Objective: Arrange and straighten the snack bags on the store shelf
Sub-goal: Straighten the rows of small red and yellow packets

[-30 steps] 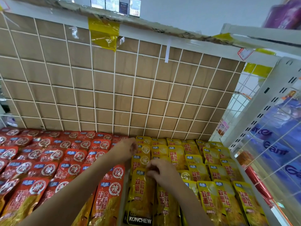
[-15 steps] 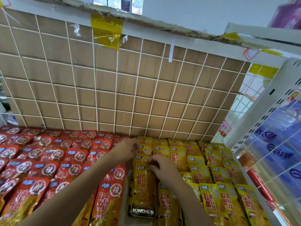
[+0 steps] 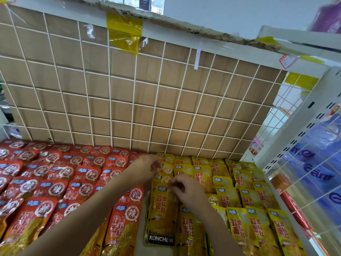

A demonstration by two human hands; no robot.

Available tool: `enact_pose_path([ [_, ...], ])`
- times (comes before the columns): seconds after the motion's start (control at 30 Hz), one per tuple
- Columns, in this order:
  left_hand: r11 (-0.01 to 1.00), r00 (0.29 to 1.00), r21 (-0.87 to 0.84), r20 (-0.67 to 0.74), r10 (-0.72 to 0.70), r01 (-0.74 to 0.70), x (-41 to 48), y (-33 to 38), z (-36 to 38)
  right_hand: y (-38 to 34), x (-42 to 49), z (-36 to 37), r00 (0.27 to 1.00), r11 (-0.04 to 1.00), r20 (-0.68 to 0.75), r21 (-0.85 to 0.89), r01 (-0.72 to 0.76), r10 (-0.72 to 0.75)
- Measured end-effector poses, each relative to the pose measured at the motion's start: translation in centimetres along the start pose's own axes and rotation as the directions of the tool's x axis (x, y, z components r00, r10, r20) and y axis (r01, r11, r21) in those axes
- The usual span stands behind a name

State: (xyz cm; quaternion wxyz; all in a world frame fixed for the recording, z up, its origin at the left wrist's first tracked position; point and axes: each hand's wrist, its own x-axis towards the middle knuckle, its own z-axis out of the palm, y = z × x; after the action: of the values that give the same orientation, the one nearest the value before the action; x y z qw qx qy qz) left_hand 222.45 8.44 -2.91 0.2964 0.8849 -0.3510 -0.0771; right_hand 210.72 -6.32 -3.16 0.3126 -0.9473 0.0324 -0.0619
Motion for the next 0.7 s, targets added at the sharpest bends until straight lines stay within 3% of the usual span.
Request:
enact_pose_path([
  [0.27, 0.983, 0.977, 0.094, 0.158, 0.141, -0.157, -2.8, 0.7, -0.1, -0.3, -1.6, 0.2, 0.994, 0.999, 0.105, -0.004, 0.033, -0.032],
  [0.47, 0.975, 0.983, 0.181, 0.149, 0.106, -0.133, -3.9, 0.6, 0.3, -1.0, -2.3, 0.5, 0.996, 0.997, 0.082, -0.071, 0.036, -0.03],
  [0.7, 0.979, 0.983, 0.139, 0.126, 0.132, -0.149, -4.1, 0.4, 0.6, -1.4, -2.7, 0.7, 0.993, 0.984, 0.108, -0.162, 0.074, -0.057],
])
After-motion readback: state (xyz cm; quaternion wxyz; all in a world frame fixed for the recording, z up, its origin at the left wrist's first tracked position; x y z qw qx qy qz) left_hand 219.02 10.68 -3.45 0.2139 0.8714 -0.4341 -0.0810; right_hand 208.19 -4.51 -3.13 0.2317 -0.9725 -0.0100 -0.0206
